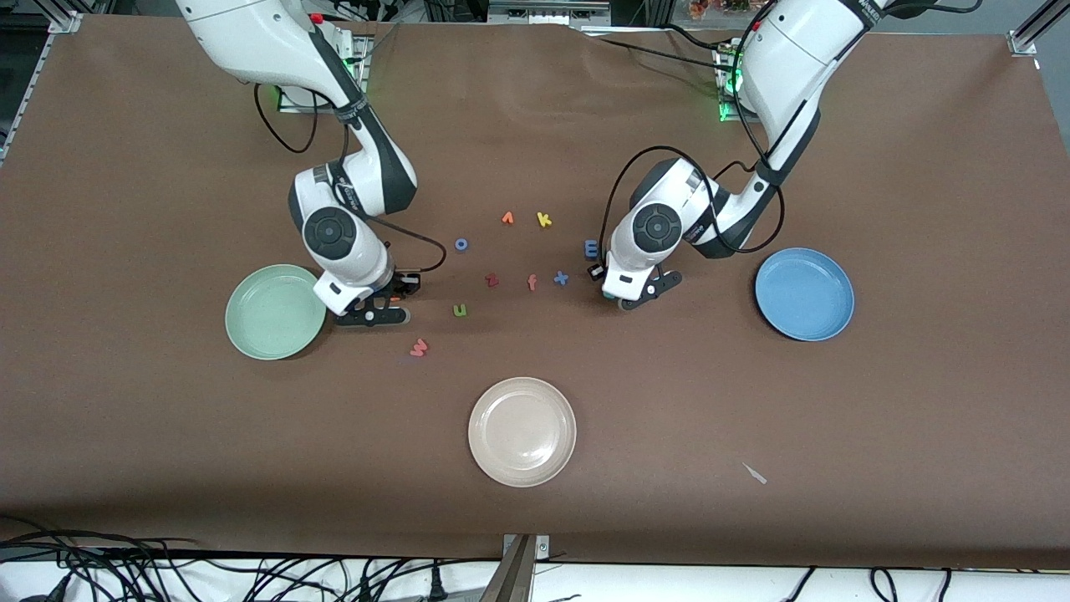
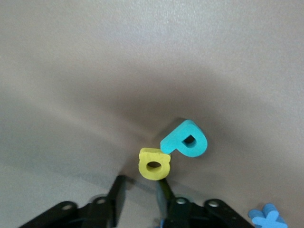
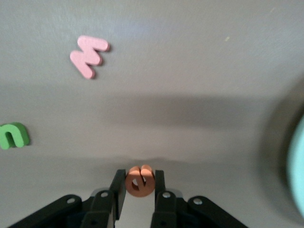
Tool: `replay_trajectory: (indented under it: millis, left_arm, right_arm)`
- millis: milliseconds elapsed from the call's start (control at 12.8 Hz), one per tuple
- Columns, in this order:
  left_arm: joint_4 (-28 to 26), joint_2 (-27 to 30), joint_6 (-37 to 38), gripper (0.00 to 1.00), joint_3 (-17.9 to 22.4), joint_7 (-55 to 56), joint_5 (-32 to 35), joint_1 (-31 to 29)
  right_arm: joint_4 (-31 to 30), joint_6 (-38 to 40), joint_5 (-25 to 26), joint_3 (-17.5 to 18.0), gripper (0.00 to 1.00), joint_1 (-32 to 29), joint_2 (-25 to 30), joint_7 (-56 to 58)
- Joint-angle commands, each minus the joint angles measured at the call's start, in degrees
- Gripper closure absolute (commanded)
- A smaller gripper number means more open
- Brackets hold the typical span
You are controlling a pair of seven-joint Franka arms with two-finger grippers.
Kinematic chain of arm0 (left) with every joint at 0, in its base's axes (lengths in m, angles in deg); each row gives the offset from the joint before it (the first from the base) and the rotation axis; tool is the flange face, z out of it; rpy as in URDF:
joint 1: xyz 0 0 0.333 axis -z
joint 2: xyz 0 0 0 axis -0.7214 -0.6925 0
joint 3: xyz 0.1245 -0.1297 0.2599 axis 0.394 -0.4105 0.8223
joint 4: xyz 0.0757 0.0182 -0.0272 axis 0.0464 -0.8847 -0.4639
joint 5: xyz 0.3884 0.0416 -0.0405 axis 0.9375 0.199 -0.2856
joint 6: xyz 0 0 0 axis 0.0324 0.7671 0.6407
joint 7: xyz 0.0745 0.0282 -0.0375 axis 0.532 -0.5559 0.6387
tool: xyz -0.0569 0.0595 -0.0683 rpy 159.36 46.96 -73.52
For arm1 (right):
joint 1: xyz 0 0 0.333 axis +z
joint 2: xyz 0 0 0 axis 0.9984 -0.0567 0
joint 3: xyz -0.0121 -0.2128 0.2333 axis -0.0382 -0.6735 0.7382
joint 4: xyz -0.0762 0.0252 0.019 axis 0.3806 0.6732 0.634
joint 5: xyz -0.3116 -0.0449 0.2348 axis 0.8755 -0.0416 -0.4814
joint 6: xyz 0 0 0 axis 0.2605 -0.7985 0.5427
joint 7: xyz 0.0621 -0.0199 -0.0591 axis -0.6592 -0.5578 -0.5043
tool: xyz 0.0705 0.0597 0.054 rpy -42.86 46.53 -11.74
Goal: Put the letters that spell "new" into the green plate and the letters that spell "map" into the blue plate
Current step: 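Drop the orange e on the green plate with the right gripper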
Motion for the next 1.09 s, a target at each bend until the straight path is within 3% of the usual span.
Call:
replay_trajectory:
  millis: [0, 468, 623, 701, 779, 857, 1013]
  left_arm:
    - [2.7, -2.67, -1.33, 0.59, 0.72, -1.96, -0.99, -0.47]
    - [4.28, -3.81, -1.33, 0.59, 1.69, -2.05, -0.46, -0.47]
    - [4.64, -4.26, -1.33, 0.59, 2.13, -2.14, -0.37, -0.56]
    - [4.64, -4.26, -1.33, 0.57, 2.22, -2.14, -0.37, -0.56]
    - [4.73, -4.26, -1.33, 0.57, 2.57, -2.66, -0.37, -0.56]
    - [4.73, -4.26, -1.33, 0.57, 2.83, -3.54, -0.37, -0.56]
    - [4.82, -4.26, -1.33, 0.57, 3.36, -3.9, -0.37, -0.64]
  right_arm:
    - [0.56, 4.21, -1.2, -1.3, 0.84, -3.21, 2.03, 8.65]
    - [-1.55, 6.07, -1.2, -11.06, 0.83, -3.21, 3.8, 24.13]
    - [-1.81, 5.55, -1.2, -11.6, 0.81, -4.44, 3.01, 24.23]
    - [-1.81, 4.76, -1.11, -11.6, 0.74, -4.97, 2.4, 24.23]
    - [-1.81, 4.23, -1.2, -11.6, 0.42, -5.49, 1.87, 24.23]
    - [-1.55, 4.14, -1.2, -11.6, 0.0, -5.93, 1.78, 24.06]
    - [-1.03, 4.66, -1.2, -11.25, 0.0, -5.85, 1.95, 23.1]
